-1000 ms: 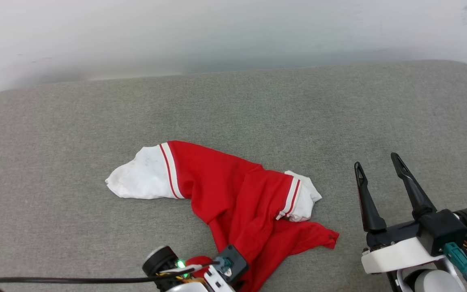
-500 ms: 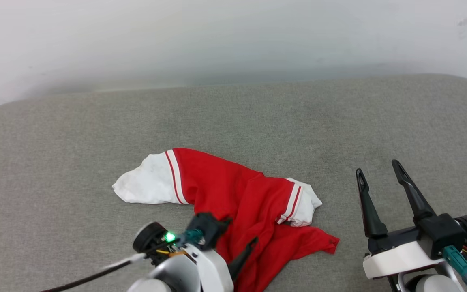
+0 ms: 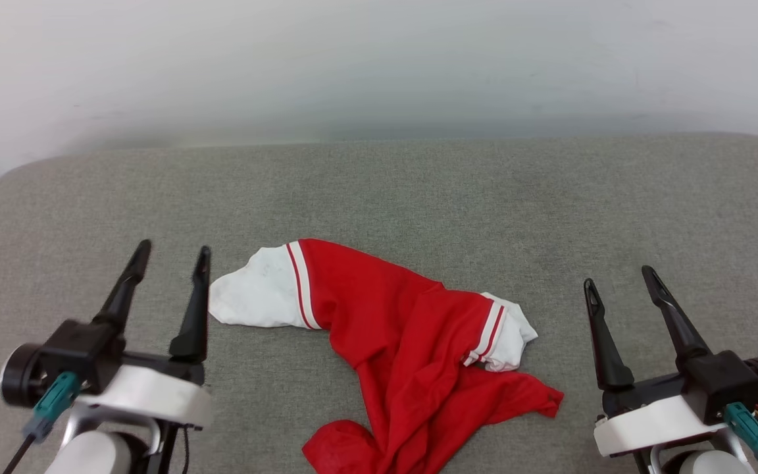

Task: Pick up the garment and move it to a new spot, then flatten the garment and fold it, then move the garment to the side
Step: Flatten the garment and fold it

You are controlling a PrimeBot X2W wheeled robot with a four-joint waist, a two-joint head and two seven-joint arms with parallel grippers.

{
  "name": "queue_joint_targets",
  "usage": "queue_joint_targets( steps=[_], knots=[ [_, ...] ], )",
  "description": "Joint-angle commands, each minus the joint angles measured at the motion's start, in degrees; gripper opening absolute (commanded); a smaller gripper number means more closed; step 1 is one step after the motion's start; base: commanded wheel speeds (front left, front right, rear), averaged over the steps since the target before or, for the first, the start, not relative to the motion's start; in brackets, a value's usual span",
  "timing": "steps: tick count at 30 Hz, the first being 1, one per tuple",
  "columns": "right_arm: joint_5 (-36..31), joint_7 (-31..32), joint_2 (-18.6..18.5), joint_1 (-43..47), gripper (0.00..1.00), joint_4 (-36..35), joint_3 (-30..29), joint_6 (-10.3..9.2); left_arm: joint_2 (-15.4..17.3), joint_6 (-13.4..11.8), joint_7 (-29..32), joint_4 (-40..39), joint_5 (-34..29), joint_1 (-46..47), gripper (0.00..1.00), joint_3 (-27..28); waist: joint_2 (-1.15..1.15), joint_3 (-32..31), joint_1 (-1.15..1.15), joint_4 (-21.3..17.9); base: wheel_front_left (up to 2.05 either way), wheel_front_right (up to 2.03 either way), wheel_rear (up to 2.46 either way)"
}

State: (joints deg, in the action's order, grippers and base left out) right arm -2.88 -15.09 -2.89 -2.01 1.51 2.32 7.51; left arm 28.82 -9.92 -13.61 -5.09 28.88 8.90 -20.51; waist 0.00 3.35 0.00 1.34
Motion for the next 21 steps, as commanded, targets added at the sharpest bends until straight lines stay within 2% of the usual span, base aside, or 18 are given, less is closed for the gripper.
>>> queue_joint_targets(
  steps=[1,4,7,10,16,21],
  knots=[
    [0.15,-0.10,0.04,0.68,1.00,0.22,-0.27,-0.04,-0.12,-0.73,-0.94,-0.50,-0.47,-1.88,1.00,1.55,0.00,0.22,0.00,-0.01,0.00,0.00,0.00],
    [-0.01,0.40,0.05,0.61,1.00,1.87,0.09,-0.04,-1.24,-1.48,-1.59,-2.18,-1.75,-4.81,1.00,4.93,0.00,0.95,0.00,0.20,0.00,0.00,0.00],
    [1.08,6.71,-2.62,-1.11,1.00,3.65,2.91,-0.07,-3.57,-0.88,-1.63,-4.40,-3.31,-7.14,1.00,8.27,0.00,1.84,0.00,0.58,0.00,0.00,0.00],
    [5.54,16.45,-6.21,-3.50,1.00,3.33,6.27,-0.04,-5.24,0.70,-1.64,-5.05,-5.17,-8.30,1.00,10.36,0.00,2.97,0.00,1.06,0.00,0.00,0.00],
    [16.77,40.86,-14.55,-10.05,1.00,0.20,11.99,-0.04,-7.65,4.13,-1.65,-3.98,-8.32,-7.12,1.00,11.23,0.00,5.64,0.00,2.56,0.00,0.00,0.00],
    [22.29,56.45,-17.24,-14.11,1.00,0.71,13.27,-0.05,-10.36,6.37,-1.66,-2.96,-10.21,-5.30,1.00,11.80,0.00,7.50,0.00,5.12,0.00,0.00,0.00]
  ],
)
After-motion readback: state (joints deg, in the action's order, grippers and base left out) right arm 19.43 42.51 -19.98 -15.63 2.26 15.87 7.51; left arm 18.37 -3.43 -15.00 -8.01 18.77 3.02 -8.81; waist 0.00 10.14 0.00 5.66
